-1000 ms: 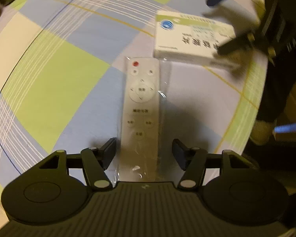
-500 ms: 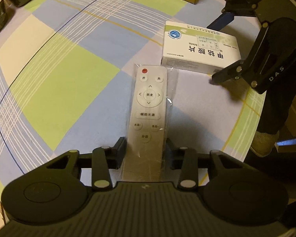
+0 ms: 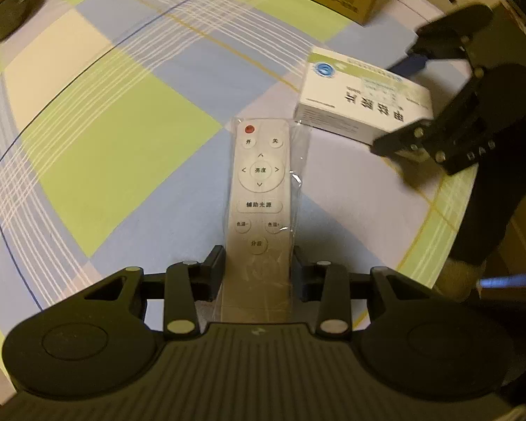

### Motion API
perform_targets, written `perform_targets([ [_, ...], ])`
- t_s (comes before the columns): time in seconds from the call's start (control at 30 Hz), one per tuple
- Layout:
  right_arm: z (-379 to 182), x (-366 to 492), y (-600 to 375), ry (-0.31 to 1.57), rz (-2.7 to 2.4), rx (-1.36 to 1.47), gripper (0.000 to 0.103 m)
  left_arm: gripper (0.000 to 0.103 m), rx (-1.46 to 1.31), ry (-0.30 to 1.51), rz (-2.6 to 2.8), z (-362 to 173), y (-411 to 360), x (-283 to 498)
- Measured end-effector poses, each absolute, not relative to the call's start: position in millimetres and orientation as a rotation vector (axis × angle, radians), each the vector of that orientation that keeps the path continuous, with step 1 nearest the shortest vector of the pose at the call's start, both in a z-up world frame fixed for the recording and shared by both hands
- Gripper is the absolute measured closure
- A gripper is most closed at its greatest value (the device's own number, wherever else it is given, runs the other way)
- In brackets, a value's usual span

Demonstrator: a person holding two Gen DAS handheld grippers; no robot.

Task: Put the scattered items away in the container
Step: 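Carry the bagged remote and white medicine box over the cardboard box with both grippers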

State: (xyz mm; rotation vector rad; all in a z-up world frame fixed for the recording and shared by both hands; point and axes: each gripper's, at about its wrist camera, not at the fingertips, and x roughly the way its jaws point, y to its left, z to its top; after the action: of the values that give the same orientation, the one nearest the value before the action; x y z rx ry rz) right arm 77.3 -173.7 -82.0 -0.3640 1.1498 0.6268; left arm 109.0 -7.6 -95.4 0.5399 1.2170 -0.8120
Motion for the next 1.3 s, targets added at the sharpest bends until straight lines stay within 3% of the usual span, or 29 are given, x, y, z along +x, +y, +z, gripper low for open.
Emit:
perform_targets([
  [1.3, -19, 66, -192, 0.994, 0.555, -0.227, 0.030, 0.070, 0.259, 1.087, -0.526, -37, -28, 86],
])
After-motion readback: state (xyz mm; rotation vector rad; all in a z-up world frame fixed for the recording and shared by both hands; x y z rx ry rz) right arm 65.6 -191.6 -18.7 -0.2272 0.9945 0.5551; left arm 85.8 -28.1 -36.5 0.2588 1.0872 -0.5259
